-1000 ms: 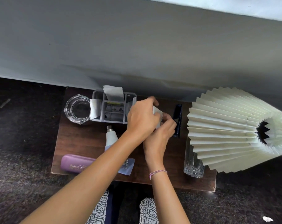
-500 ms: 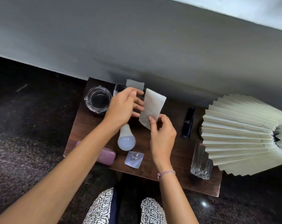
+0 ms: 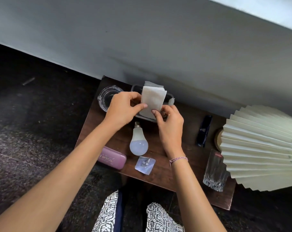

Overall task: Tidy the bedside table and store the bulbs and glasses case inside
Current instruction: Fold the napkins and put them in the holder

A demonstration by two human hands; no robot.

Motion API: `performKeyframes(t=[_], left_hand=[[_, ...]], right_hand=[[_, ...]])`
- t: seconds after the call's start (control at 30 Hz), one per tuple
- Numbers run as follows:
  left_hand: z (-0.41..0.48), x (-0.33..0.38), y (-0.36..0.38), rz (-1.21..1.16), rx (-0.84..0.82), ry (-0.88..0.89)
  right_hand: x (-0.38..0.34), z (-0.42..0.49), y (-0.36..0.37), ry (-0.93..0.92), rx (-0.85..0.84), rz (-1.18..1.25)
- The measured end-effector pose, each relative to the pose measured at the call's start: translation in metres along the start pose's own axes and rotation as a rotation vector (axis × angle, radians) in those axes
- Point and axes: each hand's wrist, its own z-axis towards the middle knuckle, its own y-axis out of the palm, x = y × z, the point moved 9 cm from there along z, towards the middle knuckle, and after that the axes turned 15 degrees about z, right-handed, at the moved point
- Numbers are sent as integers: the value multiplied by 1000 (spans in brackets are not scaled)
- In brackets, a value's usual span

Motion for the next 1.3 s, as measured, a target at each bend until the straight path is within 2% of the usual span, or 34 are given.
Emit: performKeyframes(t=[0.4,0.83,1.0,1.13,1.3], left_hand=[[-2,-1,15,189,-31,104],[-14,-6,-7,362,134,146],[-18,-18,-19,387,263,46],[-13,-33,-20,284,272,-100],[-6,-35,-22,159,266,-181]], right_hand=[[7,2,8,29,-17,-49],[15,-9,7,23,-34,-192],[15,-12,7,-19,-37,-351],[15,-12,3,-11,11,-302],[14,-12,8,-22,-8,-265]])
